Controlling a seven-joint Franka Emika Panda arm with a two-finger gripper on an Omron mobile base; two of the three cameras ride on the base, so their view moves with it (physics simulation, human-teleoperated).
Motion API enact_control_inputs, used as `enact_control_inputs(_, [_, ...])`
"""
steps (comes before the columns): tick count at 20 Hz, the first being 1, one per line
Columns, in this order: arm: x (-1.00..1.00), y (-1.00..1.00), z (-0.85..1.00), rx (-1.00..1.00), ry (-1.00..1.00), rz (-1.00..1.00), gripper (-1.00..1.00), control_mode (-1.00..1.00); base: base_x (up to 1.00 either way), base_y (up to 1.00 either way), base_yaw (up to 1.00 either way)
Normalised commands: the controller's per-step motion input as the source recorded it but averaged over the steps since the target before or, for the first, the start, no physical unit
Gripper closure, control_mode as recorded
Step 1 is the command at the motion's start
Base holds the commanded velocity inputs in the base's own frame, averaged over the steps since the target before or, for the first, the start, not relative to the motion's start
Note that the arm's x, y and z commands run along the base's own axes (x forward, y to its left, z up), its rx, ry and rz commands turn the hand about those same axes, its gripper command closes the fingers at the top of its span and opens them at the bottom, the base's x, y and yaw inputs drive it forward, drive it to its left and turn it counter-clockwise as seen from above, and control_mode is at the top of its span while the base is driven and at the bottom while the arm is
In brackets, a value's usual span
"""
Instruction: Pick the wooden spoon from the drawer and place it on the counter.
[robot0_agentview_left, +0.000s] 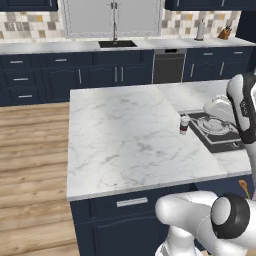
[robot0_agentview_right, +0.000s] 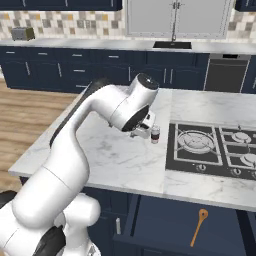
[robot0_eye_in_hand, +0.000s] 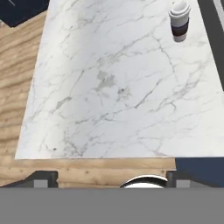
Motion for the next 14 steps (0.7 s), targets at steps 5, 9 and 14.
enact_control_inputs(5, [-0.64,-1.0,-0.39,0.2,0.04,-0.18,-1.0,-1.0,0.0,0.0,0.0])
enact_control_inputs(9, [-0.63,-1.0,-0.44,0.06,0.13,-0.18,-1.0,-1.0,0.0,0.0,0.0])
enact_control_inputs(14, [-0.66,-1.0,-0.61,0.01,0.12,-0.12,-1.0,-1.0,0.0,0.0,0.0])
